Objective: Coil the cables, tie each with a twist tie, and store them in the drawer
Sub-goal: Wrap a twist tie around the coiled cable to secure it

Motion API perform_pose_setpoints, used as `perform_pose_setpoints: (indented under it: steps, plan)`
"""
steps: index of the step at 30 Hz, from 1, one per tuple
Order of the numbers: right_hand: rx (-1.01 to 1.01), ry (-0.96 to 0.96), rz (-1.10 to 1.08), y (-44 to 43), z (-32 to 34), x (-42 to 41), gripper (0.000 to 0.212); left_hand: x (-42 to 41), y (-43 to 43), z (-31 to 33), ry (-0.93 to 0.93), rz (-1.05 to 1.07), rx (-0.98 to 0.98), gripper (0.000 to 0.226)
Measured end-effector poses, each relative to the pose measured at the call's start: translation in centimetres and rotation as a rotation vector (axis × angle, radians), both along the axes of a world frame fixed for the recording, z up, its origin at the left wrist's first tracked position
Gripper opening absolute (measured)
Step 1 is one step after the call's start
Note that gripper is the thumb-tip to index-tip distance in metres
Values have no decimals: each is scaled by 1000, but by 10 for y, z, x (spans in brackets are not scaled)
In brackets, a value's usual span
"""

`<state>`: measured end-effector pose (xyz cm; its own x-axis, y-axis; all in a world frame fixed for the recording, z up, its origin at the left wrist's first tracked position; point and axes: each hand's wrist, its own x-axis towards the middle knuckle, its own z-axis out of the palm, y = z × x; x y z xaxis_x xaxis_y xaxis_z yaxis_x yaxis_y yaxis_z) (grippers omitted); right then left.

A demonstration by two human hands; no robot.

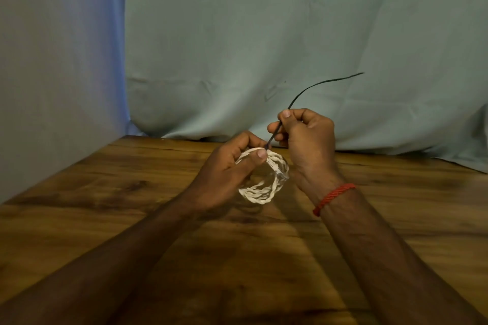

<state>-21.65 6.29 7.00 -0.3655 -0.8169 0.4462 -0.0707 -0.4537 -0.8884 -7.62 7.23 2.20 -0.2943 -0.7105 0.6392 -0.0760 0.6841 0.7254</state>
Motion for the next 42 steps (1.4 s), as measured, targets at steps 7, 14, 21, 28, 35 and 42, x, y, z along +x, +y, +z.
perform_pose_setpoints:
  steps: [7, 14, 21, 28, 35, 42]
  plan:
    - [40, -17, 25, -2, 2, -7, 15, -5, 3, 0, -48, 4, -66, 18]
    - [82, -17, 77, -6, -5, -6, 16, -3, 3, -3, -3, 9, -70, 16]
    - [86, -28, 110, -9, -6, -8, 18, -3, 4, 0, -13, 6, -152, 31]
    - [161, 51, 147, -17, -11, -15, 20, 5, 1, 7, -141, 123, -334, 27]
    - [136, 330, 144, -19, -17, -14, 30, 15, -15, 2, -211, 337, -511, 19]
    - [-291, 517, -58, -11, -16, -5, 24, 20, -26, -2, -133, 462, -422, 29]
